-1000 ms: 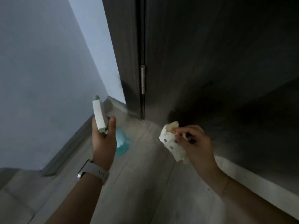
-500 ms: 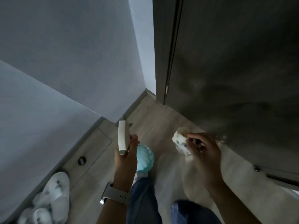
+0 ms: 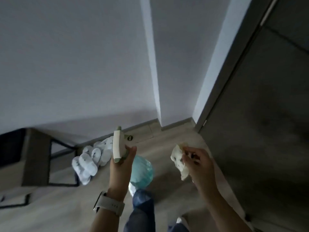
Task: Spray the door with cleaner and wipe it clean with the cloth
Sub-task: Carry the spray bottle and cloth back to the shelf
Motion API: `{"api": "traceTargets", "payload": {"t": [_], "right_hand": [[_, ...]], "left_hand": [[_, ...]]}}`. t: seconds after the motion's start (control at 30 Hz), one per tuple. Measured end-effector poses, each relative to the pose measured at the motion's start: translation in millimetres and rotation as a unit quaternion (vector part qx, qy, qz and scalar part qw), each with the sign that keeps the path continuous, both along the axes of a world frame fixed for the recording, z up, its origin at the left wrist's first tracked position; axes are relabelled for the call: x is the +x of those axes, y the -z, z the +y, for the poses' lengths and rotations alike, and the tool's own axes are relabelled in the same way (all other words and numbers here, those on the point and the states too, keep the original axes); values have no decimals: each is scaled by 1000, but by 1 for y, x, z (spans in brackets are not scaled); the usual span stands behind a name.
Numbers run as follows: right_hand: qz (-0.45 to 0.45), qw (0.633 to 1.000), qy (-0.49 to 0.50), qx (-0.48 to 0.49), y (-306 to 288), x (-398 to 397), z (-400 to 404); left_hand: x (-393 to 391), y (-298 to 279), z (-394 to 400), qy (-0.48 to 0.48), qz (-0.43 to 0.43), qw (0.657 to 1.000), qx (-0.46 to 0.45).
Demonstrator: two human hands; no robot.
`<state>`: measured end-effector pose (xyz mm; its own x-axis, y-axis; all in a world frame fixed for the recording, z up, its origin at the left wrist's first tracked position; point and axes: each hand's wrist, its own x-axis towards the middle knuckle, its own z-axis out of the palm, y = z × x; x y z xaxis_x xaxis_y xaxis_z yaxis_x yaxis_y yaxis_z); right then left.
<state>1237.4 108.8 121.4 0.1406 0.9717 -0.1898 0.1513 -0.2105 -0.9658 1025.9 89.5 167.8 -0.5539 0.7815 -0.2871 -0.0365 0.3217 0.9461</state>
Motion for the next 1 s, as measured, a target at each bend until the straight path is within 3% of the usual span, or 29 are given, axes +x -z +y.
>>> {"api": "traceTargets", "payload": {"t": [0.23,0.47,0.73,1.0], "right_hand": [[-4,982,-184,40,-51,-89,-60],[0,953,-300,41,-58,-261,-99],[-6,940,-340,18,-55,-479,-161],[-7,930,-366,26,-45,-648,-157]], "left_hand": [[-77,-41,-124,-127,5,992,20],[-213,-36,-222,-257,-13,966,41],[-397,-34,-291,-267,3,961,71],[-567,-24,-272,-266,-8,961,72]]}}
